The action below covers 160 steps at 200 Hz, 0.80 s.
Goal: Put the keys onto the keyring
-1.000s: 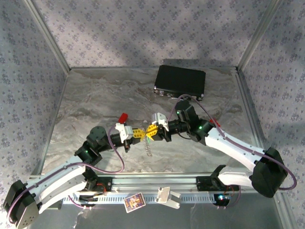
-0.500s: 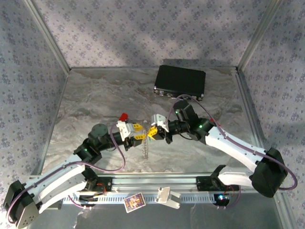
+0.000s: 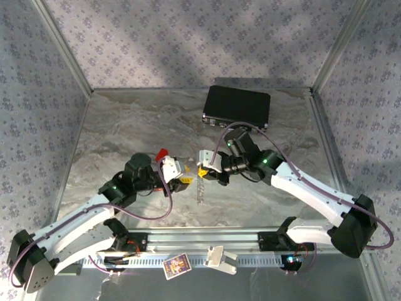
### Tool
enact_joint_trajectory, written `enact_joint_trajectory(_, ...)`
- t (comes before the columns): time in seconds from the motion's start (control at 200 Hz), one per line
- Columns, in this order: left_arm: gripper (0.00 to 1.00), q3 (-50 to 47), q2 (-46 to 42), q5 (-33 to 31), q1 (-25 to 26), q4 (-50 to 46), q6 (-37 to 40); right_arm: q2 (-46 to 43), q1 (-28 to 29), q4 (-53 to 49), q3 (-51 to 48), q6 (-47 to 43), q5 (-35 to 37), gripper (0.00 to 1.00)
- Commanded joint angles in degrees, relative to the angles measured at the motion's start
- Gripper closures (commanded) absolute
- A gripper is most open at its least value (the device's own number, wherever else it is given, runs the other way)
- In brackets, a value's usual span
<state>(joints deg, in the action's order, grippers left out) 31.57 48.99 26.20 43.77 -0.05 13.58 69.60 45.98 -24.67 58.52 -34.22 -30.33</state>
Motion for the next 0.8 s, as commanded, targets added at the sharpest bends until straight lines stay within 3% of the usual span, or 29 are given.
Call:
enact_joint_trajectory(0.0,0.66,3.01,1.27,3.27,-0.08,-0.74,1.88,0.64,0.71,-2.46,2.63,-1.63,1.43,1.0)
enact_joint_trajectory(0.195,0.75,2.97,1.7,4.25,-0.04,0.14,2.41,1.57,2.01,-3.56,3.77,-2.02,2.51,1.0)
enact_joint_trajectory(0.515,0.78,2.34,2.34,5.19,-0.06,0.93,2.21,2.37,3.78,-1.84,4.32,-0.97,2.12,1.0)
enact_joint_trajectory(0.73,1.0,2.01,1.91,5.31,-0.11,1.37,2.5,1.07,3.16,1.3,2.55,2.26,1.37,1.0)
enact_joint_trajectory(0.795,1.0,1.31,1.65,5.39,-0.09,2.46,2.46,-1.08,0.93,5.59,-0.3,5.9,-0.95,0.76)
